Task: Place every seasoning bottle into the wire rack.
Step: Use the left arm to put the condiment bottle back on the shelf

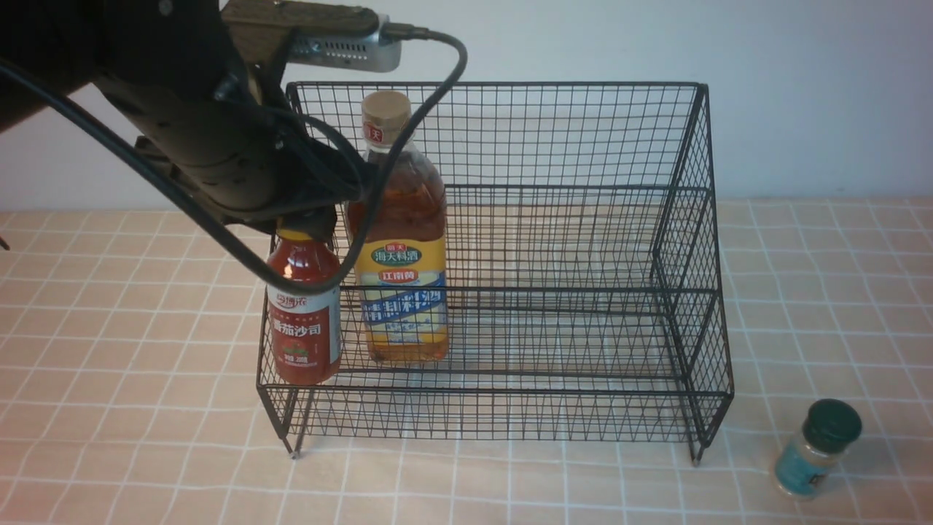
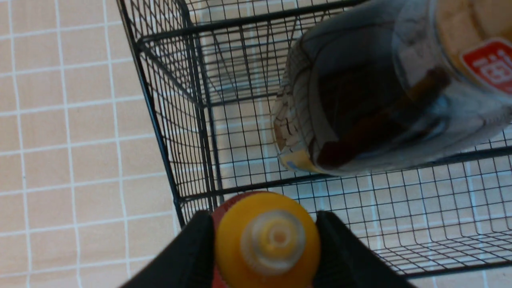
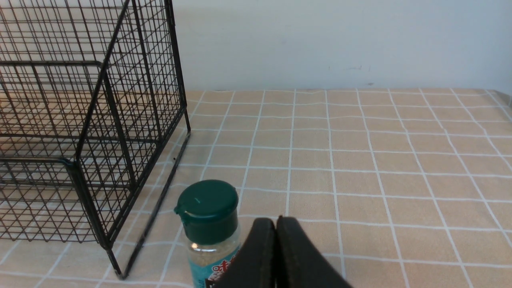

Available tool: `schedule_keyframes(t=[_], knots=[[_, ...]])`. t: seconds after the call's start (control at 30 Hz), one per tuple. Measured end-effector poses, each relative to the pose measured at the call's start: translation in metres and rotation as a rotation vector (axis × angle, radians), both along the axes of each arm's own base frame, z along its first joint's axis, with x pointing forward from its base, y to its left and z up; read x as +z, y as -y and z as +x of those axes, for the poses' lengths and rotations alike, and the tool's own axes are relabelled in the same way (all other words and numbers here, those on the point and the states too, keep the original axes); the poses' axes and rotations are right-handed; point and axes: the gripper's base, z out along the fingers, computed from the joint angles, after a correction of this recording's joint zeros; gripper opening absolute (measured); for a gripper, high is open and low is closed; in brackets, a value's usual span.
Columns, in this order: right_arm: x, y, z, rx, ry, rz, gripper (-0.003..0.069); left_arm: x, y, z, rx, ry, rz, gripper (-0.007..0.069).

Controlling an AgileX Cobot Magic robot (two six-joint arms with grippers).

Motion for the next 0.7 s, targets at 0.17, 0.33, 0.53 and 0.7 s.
schedule_keyframes(t=[0.17,0.33,0.53,0.7], knots=[[0.0,0.0,0.0,0.0,0.0,0.0,-0.0011,0.015,-0.004,-0.007,0.001,0.04,-0.007,0.028],[0.0,0.0,0.0,0.0,0.0,0.0,-0.0011,0.013,-0.005,-0.015,-0.012,0.053,0.005,0.028],[0.0,0.0,0.0,0.0,0.0,0.0,-0.0011,-0.008,-0.002,-0.018,-0.006,0.088,-0.039,0.028],[0.0,0.0,0.0,0.0,0.0,0.0,-0.0011,-0.013,-0.003,-0.019,0.006,0.105,-0.042,0.028]])
